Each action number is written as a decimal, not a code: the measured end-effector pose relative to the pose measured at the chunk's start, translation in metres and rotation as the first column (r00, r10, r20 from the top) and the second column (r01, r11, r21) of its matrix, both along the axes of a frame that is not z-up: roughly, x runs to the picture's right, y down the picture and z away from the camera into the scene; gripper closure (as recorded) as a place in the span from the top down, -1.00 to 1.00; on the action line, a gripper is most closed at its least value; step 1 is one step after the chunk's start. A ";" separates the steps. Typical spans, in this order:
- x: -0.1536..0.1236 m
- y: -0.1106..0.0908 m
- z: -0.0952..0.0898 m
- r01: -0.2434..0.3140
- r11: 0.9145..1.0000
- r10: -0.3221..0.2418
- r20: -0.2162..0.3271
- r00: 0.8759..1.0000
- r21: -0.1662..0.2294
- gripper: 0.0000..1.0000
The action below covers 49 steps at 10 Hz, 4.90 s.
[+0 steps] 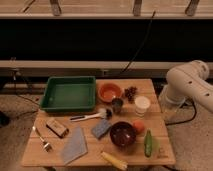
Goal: Wipe tray with towel
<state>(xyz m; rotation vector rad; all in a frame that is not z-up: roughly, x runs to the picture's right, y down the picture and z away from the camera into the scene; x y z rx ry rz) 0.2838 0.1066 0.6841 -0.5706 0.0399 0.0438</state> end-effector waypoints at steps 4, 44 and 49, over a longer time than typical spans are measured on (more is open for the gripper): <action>0.000 0.000 0.000 0.000 1.000 0.000 0.000 1.000 0.000 0.30; -0.378 0.126 0.036 0.505 0.861 -0.434 0.606 0.667 0.060 0.30; -0.417 0.167 0.049 0.590 0.805 -0.480 0.656 0.582 0.066 0.30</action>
